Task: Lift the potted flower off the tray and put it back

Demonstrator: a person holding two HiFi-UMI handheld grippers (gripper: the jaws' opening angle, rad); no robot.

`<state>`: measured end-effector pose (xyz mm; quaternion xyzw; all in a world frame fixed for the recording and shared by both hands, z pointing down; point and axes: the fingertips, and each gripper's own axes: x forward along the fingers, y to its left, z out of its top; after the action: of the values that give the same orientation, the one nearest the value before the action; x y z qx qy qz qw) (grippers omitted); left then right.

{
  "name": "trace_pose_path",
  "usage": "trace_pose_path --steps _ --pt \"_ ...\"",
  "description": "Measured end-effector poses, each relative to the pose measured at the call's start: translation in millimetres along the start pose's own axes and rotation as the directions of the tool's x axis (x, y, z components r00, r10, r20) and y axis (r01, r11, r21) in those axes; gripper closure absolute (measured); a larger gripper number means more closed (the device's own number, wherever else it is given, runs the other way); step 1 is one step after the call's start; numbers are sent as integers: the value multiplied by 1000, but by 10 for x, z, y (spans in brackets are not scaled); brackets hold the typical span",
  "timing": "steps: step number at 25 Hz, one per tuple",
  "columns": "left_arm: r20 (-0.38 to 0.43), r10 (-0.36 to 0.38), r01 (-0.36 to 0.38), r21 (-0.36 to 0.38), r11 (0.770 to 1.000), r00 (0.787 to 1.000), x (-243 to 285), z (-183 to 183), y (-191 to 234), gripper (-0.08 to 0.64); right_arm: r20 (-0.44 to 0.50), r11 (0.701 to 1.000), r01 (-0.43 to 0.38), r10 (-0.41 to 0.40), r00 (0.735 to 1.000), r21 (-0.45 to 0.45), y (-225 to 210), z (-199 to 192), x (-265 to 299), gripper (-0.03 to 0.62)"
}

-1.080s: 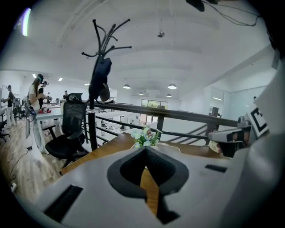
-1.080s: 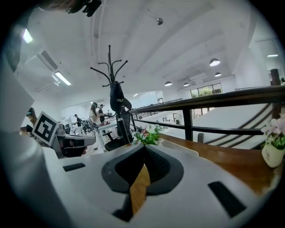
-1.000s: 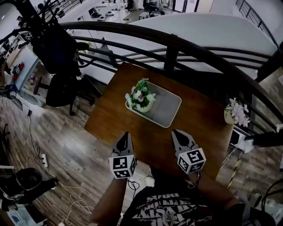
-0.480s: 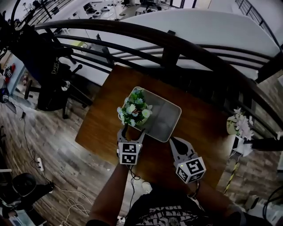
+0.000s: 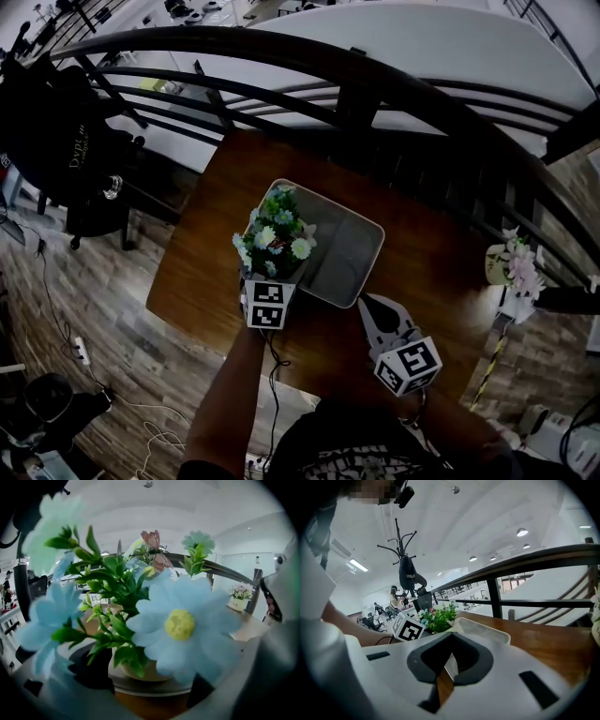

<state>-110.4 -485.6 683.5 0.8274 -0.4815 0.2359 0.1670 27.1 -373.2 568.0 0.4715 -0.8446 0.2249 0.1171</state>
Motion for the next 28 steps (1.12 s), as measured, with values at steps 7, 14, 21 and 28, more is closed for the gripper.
trace_pose_path --steps 7,14,21,28 --pt "8 13 -13 8 1000 1000 244 -18 -49 74 3 1000 -3 3 1000 -3 -119 28 176 594" --pt "18 18 -19 27 999 1000 278 5 -28 74 18 1000 -7 7 1000 8 -131 90 271 594" --pt "41 59 -60 26 998 997 50 33 4 74 34 1000 0 0 999 1 -121 150 250 594" --pt "77 98 -97 -17 995 992 -625 120 -34 74 44 1000 -3 4 999 -20 13 186 158 594"
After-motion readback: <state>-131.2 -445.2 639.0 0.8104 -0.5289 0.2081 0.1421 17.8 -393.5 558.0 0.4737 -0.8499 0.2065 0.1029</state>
